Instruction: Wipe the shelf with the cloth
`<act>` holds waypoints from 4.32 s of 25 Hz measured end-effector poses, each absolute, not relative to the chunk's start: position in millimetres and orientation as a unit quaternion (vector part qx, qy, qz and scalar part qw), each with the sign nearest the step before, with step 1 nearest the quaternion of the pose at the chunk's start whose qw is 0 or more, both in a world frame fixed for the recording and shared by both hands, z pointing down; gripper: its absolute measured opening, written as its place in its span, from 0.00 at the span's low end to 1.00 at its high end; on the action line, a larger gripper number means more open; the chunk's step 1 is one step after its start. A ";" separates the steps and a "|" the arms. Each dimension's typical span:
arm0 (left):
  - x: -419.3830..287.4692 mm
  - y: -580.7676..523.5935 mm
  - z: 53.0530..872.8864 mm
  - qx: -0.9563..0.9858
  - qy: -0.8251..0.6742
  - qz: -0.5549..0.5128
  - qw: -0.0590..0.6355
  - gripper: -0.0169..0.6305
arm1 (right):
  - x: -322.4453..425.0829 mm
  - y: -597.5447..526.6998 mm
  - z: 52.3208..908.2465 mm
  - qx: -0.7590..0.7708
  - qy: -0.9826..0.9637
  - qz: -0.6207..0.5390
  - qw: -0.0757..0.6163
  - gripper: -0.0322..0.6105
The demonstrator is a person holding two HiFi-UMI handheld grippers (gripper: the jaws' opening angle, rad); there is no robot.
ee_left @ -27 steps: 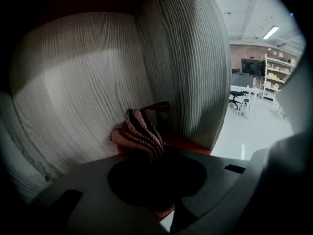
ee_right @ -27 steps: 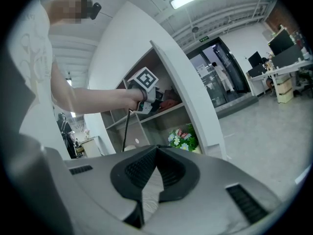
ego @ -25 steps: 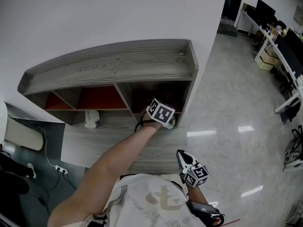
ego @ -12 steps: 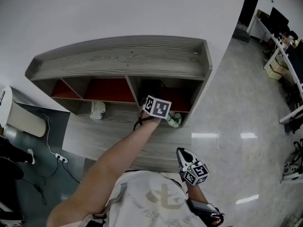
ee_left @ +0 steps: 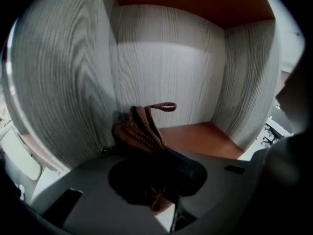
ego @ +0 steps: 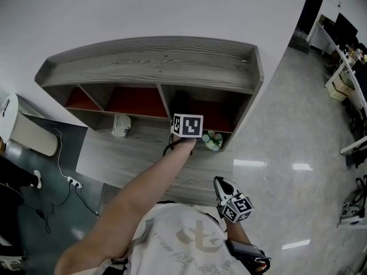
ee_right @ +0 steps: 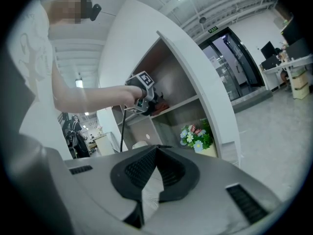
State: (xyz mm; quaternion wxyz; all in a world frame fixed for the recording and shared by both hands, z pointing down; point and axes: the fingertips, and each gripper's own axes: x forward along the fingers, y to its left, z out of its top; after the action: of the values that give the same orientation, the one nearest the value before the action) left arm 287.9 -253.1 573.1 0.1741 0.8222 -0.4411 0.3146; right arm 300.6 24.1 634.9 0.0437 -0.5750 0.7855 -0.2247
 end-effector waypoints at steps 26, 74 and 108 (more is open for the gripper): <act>191.5 -168.9 566.5 0.889 -0.359 0.215 0.187 0.15 | 261.9 -3.2 631.1 -0.546 0.808 -0.220 0.026 0.06; 190.7 -301.8 484.5 0.919 -0.237 0.282 0.137 0.15 | 191.6 -49.2 612.7 -0.567 0.798 -0.205 0.010 0.06; 53.3 -393.4 508.8 0.844 -0.412 0.314 0.138 0.15 | 155.8 -89.0 616.5 -0.519 0.829 -0.209 -0.004 0.06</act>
State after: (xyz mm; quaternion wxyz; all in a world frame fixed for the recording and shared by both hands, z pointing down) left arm 53.3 -393.4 508.8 0.1378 0.8440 -0.4124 0.3141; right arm 155.8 -89.0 616.5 -0.0045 -0.5192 0.8288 -0.2087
